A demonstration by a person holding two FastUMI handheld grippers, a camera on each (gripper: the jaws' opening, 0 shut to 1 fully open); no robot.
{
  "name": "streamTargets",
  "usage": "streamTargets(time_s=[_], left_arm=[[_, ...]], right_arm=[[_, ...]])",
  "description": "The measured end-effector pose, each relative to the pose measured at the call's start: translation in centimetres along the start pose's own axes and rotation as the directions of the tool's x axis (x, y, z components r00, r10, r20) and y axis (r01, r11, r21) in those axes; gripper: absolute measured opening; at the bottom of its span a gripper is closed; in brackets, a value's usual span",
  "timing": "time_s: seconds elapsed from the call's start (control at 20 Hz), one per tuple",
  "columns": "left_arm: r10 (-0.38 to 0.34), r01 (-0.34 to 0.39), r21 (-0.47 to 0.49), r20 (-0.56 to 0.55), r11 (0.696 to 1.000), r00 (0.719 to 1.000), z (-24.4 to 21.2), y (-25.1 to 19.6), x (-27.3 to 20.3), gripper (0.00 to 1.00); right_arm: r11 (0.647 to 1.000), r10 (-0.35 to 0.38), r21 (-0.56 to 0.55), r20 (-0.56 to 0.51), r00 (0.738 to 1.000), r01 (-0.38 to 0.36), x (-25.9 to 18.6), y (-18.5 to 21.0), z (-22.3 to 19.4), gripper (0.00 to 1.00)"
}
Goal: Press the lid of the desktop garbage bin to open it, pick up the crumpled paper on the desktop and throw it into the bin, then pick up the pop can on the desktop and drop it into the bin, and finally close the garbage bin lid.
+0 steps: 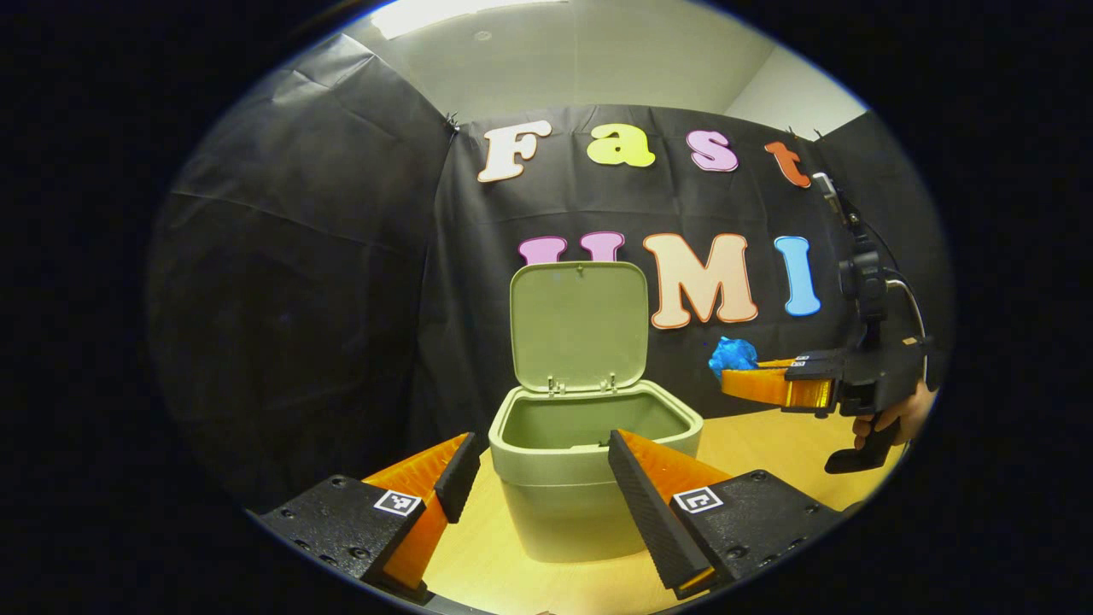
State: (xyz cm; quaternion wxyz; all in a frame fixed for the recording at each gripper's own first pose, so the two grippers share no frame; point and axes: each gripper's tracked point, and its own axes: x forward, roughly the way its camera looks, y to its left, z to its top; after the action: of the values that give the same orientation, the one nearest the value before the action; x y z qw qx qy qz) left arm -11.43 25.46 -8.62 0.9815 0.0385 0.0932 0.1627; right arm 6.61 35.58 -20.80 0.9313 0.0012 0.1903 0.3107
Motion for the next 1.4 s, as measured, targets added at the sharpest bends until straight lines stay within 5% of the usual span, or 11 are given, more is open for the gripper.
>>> streamTargets(time_s=[0.25, 0.35, 0.4, 0.6, 0.9, 1.4], left_arm=[[-0.016, 0.016, -0.005, -0.028, 1.0, 0.999, -1.5, 1.0, 0.6, 0.91], [-0.019, 0.019, 0.001, -0.046, 1.0, 0.999, -2.1, 1.3, 1.0, 0.92], [-0.026, 0.026, 0.003, -0.049, 1.0, 0.998, -2.0, 1.2, 1.1, 0.91], [-0.039, 0.039, 0.005, -0.029, 0.999, 0.999, -1.3, 0.6, 1.7, 0.92], [-0.04, 0.04, -0.015, 0.002, 0.999, 0.999, -0.2, -2.4, 2.5, 0.91], [-0.151, 0.151, 0.004, -0.01, 0.988, 0.988, 0.1, -12.9, 3.1, 0.91]], right_arm=[[0.998, 0.057, 0.015, -0.022, 0.998, -0.056, 2.7, 3.8, -1.1, 0.05], [0.994, 0.107, 0.042, -0.041, 0.993, -0.105, 3.2, 5.6, -1.7, 0.13], [0.993, 0.112, 0.044, -0.052, 0.992, -0.109, 3.5, 5.9, -2.0, 0.23], [0.996, 0.093, 0.002, -0.029, 0.995, -0.093, 2.7, 5.3, -1.3, 0.89], [0.999, 0.015, -0.031, 0.04, 0.999, -0.014, -0.8, 0.3, 0.9, 1.0], [0.986, -0.163, -0.021, 0.051, 0.985, 0.164, -9.3, -12.2, 0.9, 0.98]])
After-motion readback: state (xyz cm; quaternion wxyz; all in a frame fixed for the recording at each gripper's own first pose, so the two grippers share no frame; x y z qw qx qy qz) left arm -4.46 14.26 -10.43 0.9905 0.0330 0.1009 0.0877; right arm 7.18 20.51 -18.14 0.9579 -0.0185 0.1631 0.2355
